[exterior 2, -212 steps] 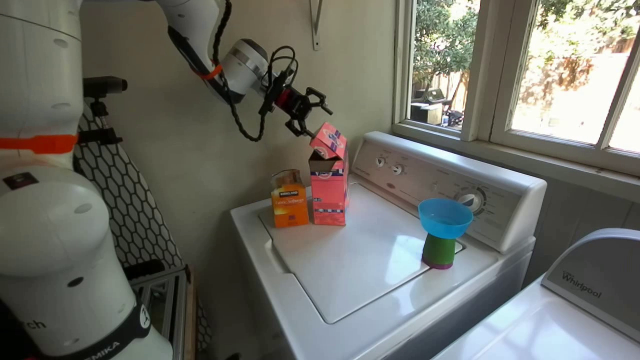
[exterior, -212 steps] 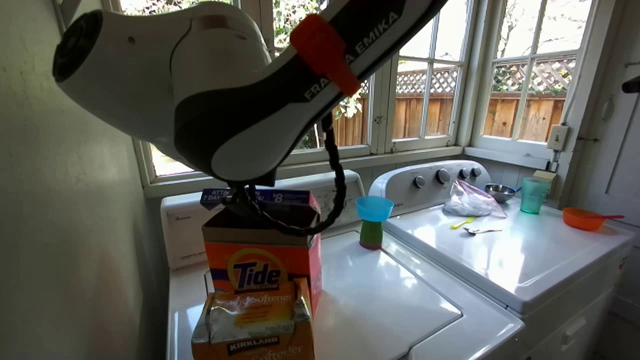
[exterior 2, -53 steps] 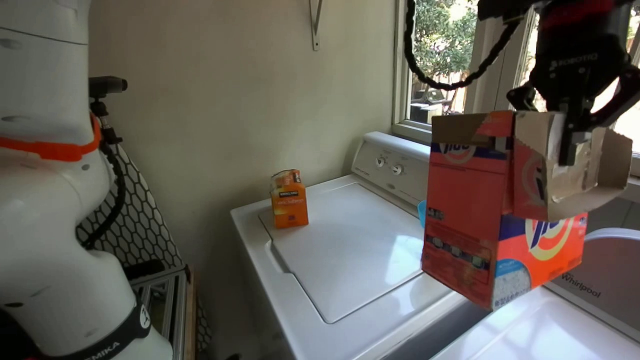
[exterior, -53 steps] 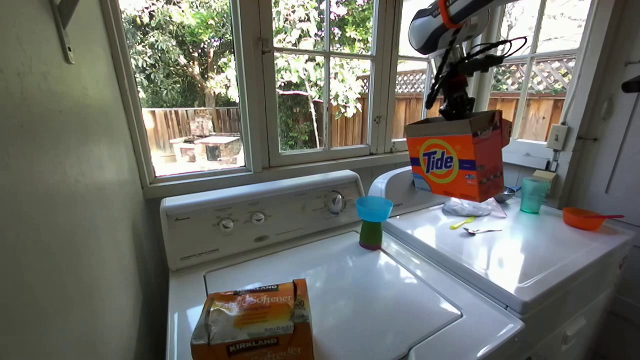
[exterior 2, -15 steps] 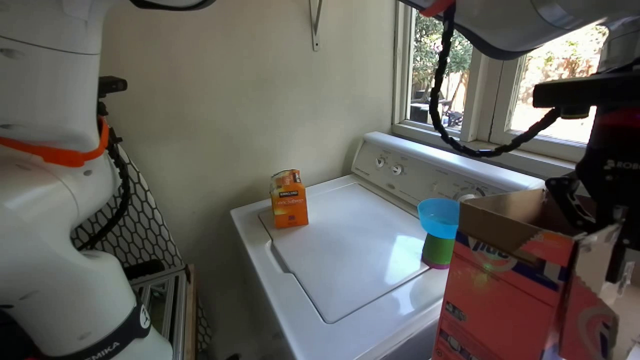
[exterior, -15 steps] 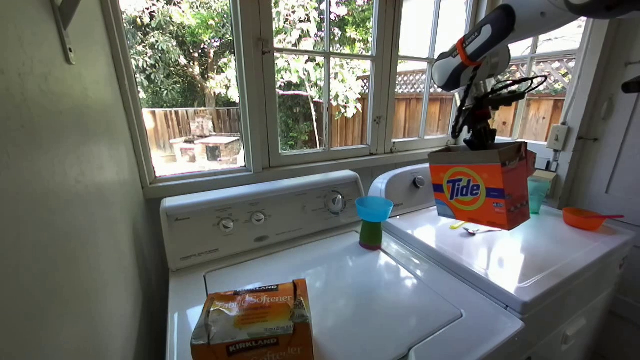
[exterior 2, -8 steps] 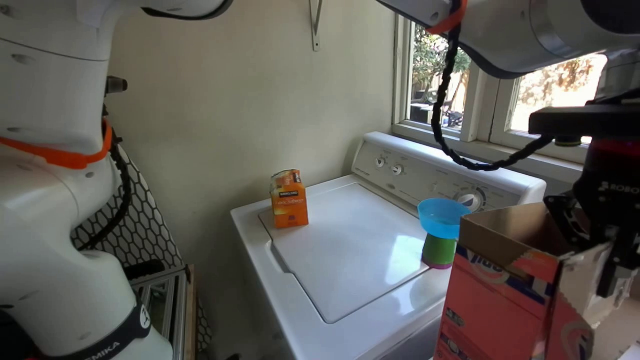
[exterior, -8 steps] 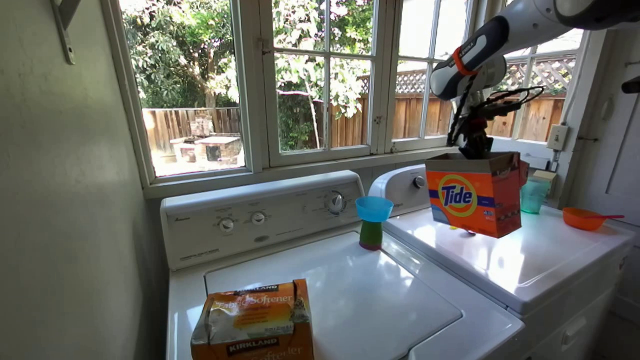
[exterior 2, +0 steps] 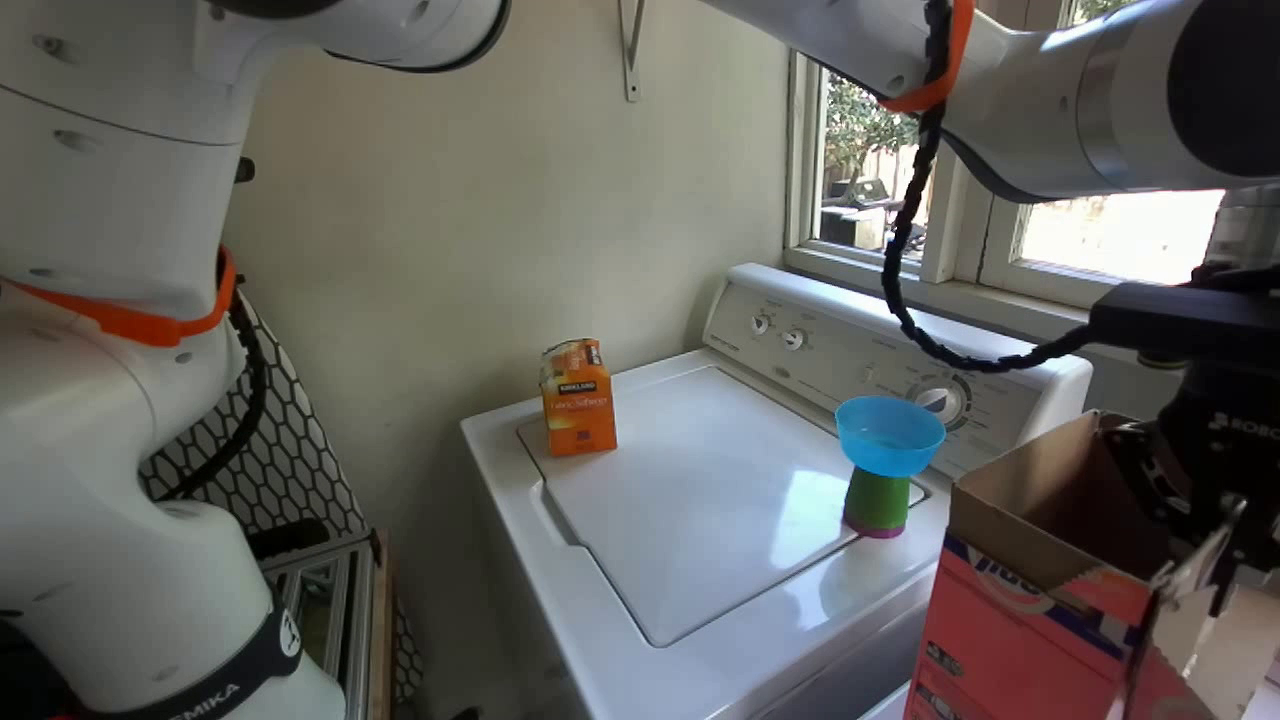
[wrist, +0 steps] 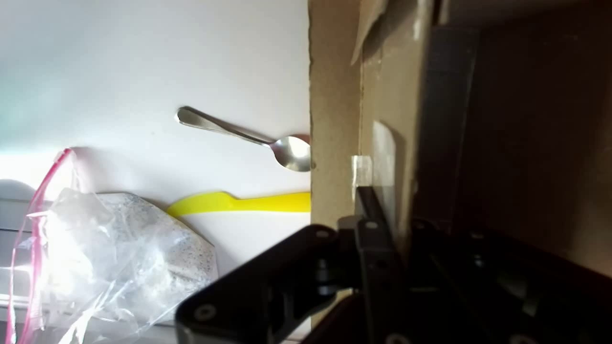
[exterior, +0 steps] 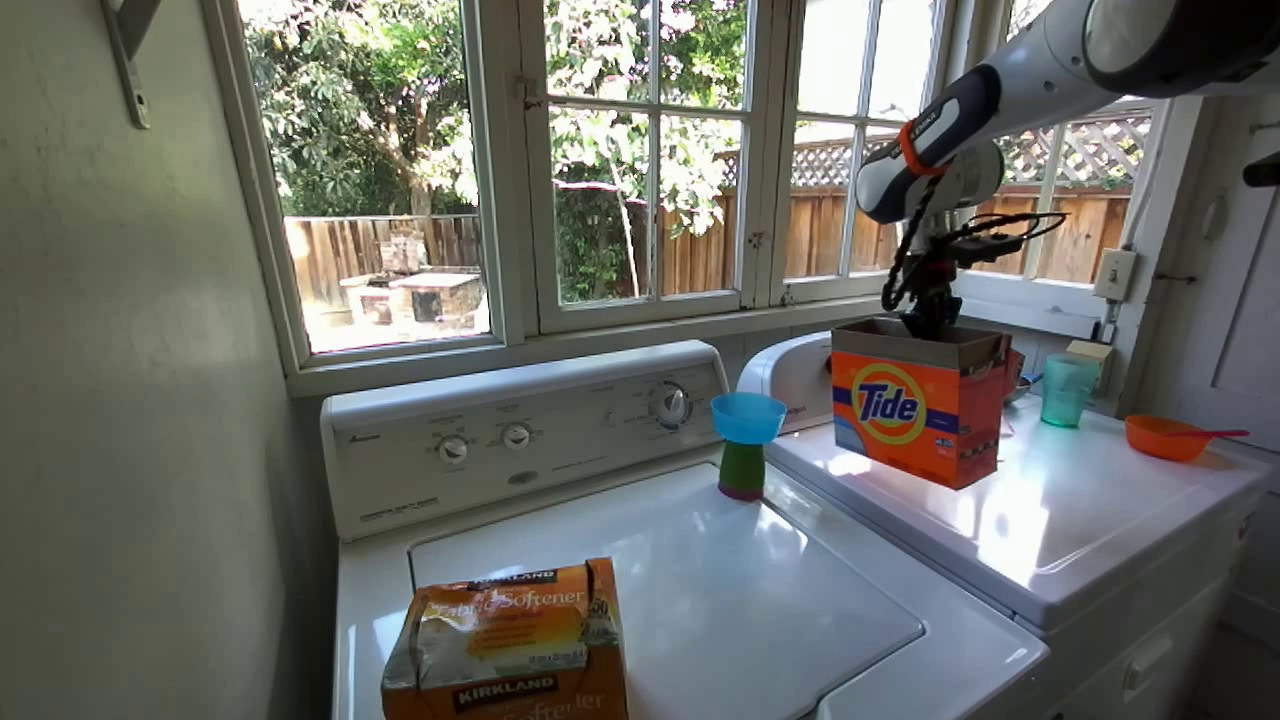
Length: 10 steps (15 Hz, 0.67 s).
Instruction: Open the box then move it to the right
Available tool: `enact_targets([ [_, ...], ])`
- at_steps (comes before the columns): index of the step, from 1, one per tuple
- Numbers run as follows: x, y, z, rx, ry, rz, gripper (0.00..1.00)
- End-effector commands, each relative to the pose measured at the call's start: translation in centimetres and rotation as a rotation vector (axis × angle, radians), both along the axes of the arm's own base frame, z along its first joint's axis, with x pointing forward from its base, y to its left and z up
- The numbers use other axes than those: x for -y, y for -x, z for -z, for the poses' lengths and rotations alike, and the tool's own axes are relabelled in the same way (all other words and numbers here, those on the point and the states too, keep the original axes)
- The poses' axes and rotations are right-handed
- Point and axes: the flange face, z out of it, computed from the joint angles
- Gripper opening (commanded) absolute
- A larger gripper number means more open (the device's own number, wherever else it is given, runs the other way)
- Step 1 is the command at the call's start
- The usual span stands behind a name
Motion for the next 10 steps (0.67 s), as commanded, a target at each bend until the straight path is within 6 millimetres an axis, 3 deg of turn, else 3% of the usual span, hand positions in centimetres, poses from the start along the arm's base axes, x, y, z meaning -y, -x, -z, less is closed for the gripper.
enact_targets([
  [1,0.8,-1.2,0.5,0.043,-0.051,-0.047,0.01],
  [10,0.9,-2.2,1.5,0.118,-0.034,0.081,0.01],
])
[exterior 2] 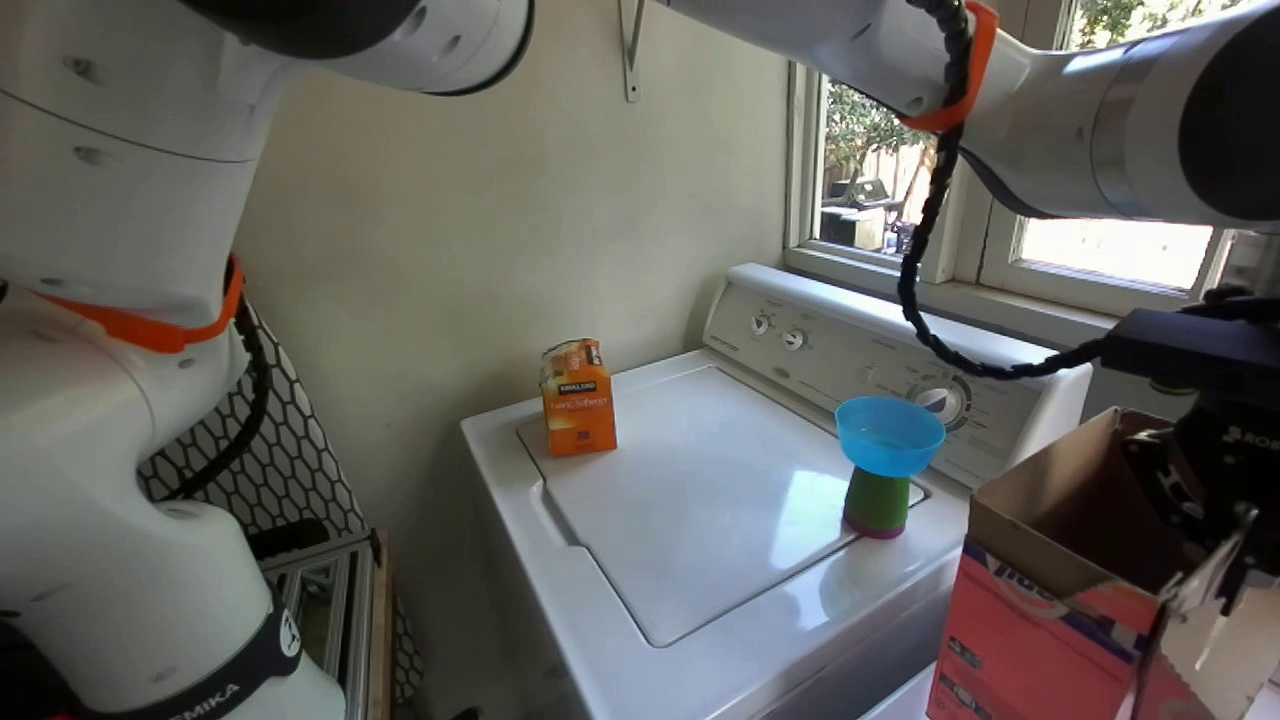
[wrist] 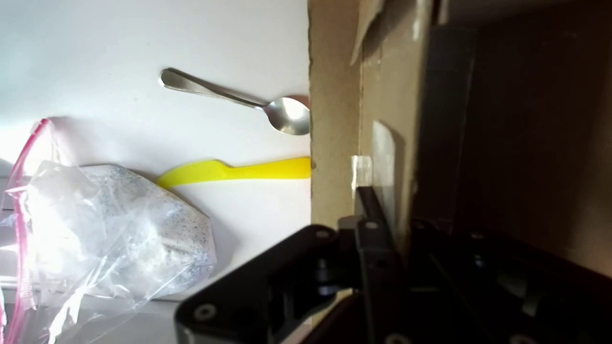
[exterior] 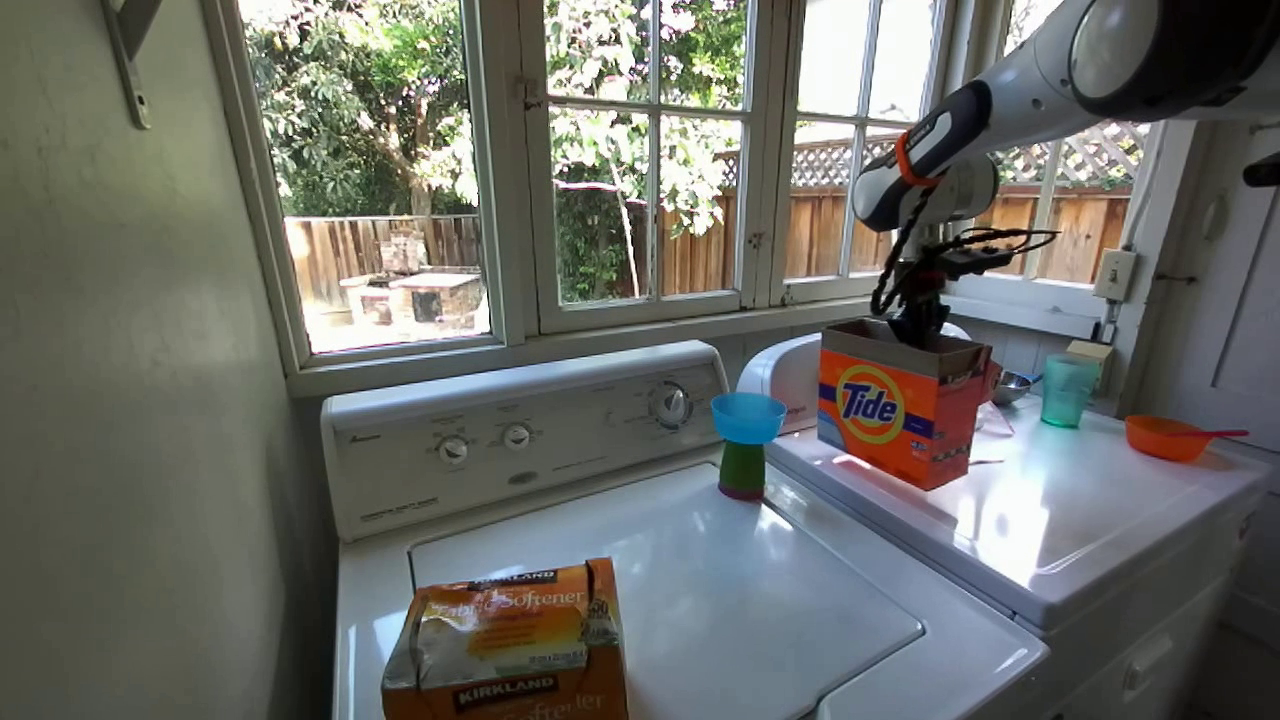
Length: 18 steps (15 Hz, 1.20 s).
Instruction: Open the box then move it to the right
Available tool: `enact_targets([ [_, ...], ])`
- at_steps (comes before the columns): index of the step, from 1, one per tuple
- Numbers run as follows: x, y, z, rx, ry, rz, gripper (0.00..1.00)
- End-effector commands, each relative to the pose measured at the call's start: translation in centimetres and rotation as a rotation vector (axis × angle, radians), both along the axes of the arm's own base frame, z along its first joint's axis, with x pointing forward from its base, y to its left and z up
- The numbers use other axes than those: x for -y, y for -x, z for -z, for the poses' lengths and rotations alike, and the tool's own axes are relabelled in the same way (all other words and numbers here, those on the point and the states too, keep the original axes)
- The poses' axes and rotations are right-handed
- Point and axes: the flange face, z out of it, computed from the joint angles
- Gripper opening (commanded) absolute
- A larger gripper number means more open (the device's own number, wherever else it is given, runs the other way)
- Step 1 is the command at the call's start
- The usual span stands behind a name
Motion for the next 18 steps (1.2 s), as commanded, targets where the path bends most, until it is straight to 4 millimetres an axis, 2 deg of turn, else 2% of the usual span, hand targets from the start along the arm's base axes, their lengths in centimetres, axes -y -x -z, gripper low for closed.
enact_targets([
  [1,0.5,-0.7,0.3,0.048,-0.004,0.063,0.01],
  [14,0.6,-1.1,2.0,0.024,-0.009,0.053,0.01],
  [15,0.6,-1.1,2.0,0.02,-0.009,0.048,0.29],
  [16,0.6,-1.1,2.0,0.02,-0.008,0.05,0.3],
  [18,0.6,-1.0,2.0,0.019,-0.009,0.049,0.43],
])
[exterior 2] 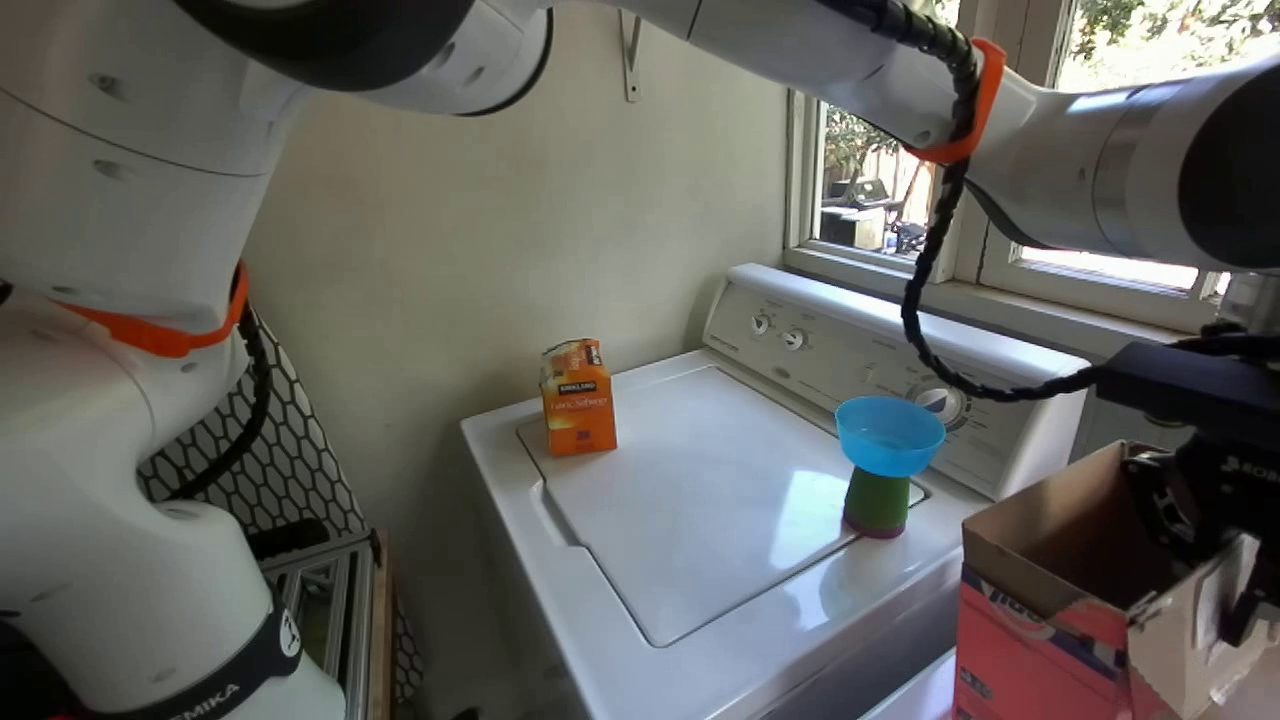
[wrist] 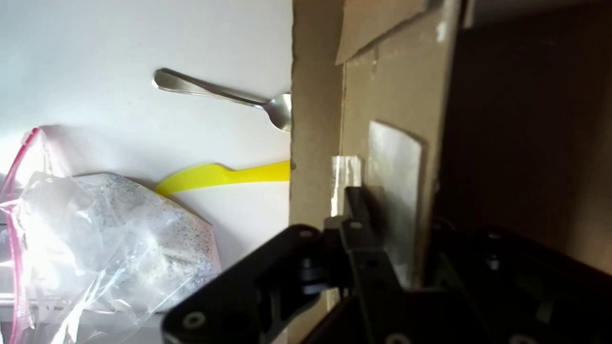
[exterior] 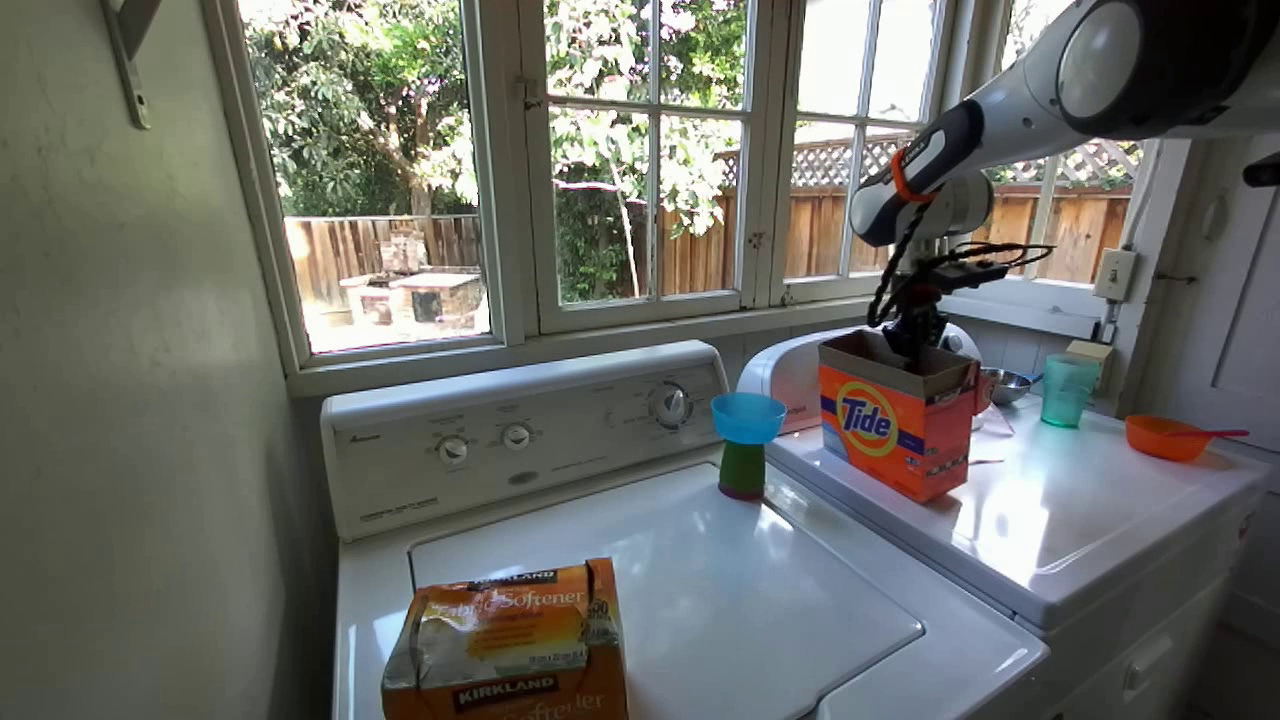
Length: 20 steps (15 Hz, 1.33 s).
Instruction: Open the box then move it to the right
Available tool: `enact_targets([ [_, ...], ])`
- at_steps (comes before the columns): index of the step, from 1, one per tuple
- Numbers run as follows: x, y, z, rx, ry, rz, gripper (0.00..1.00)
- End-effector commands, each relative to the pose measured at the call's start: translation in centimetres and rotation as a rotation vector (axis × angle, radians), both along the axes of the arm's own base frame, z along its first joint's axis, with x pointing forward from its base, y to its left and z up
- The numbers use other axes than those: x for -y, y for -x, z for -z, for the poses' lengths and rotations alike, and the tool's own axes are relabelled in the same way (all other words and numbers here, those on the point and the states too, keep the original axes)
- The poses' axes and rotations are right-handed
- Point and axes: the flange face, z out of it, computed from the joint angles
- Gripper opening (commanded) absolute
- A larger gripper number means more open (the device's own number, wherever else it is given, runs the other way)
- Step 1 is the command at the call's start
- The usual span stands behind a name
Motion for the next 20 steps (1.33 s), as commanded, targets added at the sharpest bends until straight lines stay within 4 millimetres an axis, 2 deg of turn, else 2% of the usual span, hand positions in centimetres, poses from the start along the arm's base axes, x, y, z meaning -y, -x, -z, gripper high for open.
enact_targets([
  [1,0.3,-0.4,-0.3,0.014,-0.014,0.005,0.5],
  [7,-0.1,-0.1,-2.3,0.013,-0.003,-0.014,0.95],
  [8,-0.1,-0.1,-2.5,0.005,-0.001,-0.001,0.99],
  [14,0.1,0.4,-4.6,0.041,0.02,0.027,1.0],
  [20,-0.6,2.1,-8.5,0.072,0.027,0.057,1.0],
])
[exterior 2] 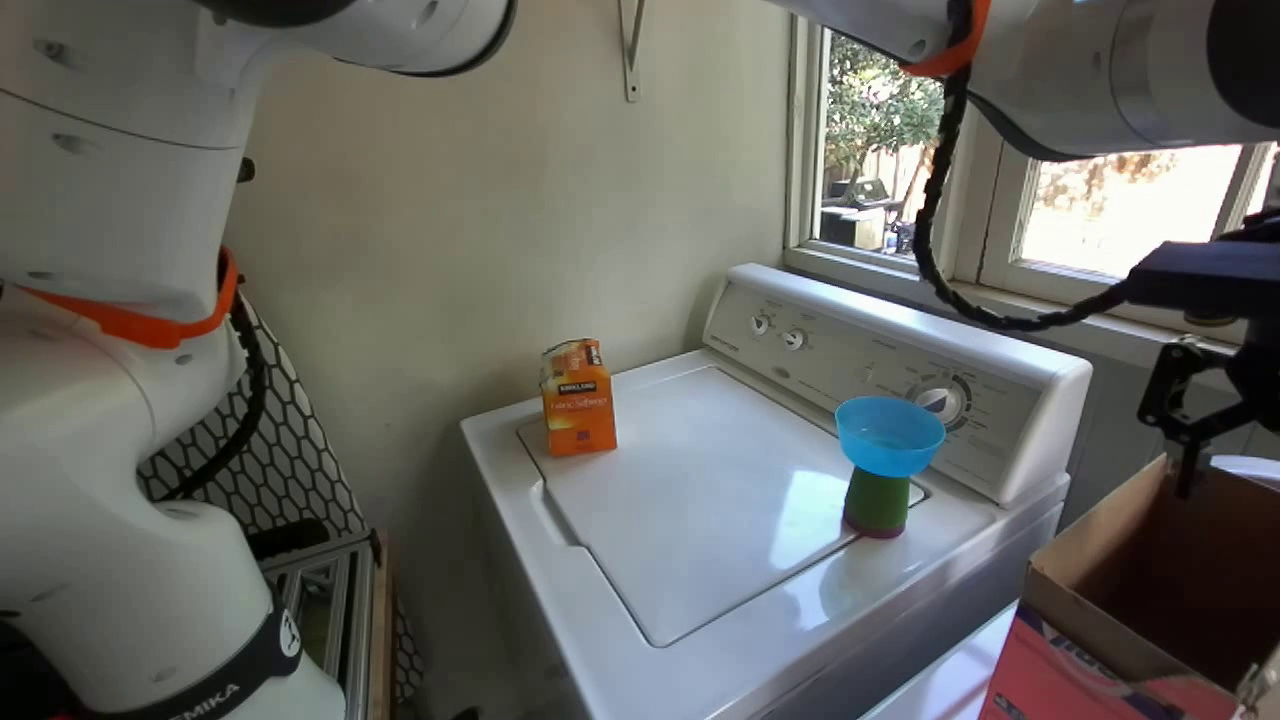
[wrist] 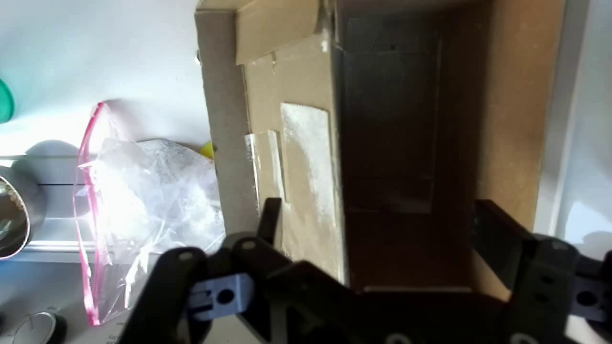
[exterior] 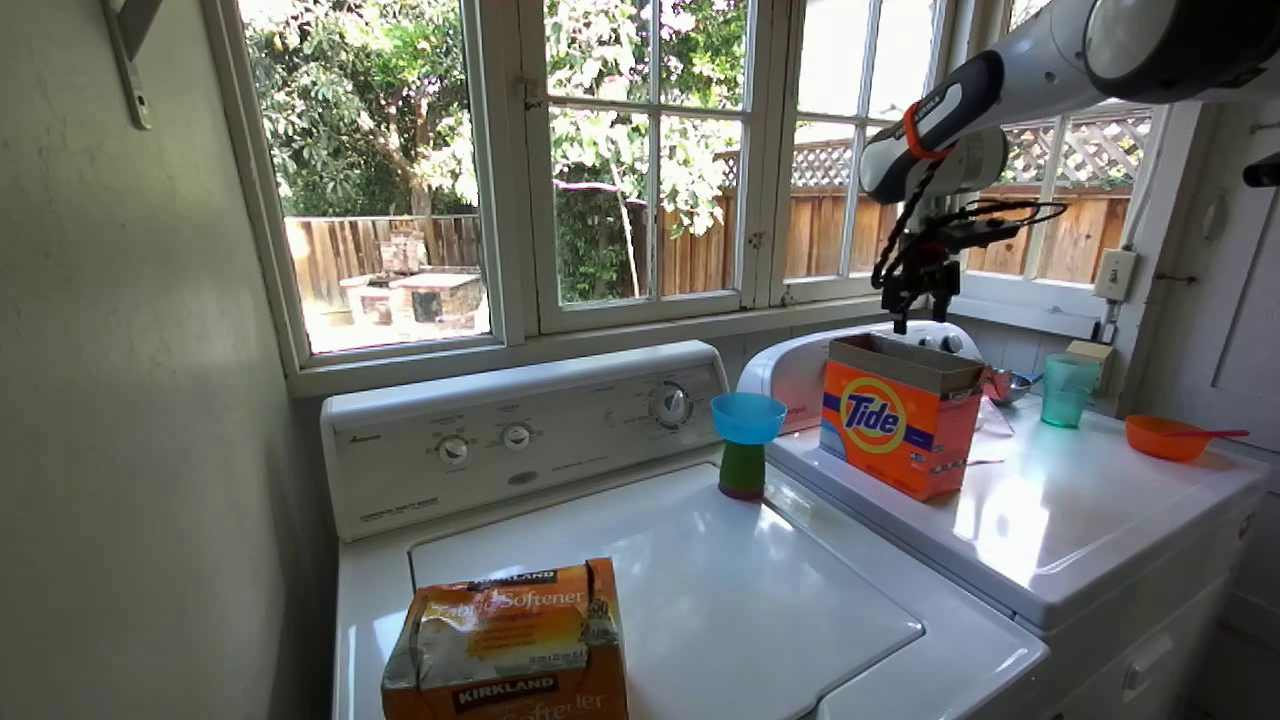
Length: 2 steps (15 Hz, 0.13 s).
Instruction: Open the box then move it to the right
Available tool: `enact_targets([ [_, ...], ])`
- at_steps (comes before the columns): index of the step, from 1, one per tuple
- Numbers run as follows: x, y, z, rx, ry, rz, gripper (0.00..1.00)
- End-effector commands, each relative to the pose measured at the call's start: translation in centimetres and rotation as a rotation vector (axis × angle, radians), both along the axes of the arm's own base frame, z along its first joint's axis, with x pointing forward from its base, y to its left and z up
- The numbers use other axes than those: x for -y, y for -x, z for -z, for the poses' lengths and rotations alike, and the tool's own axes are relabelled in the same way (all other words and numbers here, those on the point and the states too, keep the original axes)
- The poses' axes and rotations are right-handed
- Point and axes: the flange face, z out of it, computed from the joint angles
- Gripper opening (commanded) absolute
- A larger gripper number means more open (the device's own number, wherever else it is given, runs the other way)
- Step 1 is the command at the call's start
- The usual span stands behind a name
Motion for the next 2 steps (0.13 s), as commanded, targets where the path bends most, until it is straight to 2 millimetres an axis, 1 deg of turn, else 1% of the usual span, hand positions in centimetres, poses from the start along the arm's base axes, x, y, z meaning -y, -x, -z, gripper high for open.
enact_targets([
  [1,0.02,0.17,-0.84,0.005,0.001,0.003,1.0],
  [2,-0.07,0.44,-1.5,0.01,0.002,0.006,1.0],
])
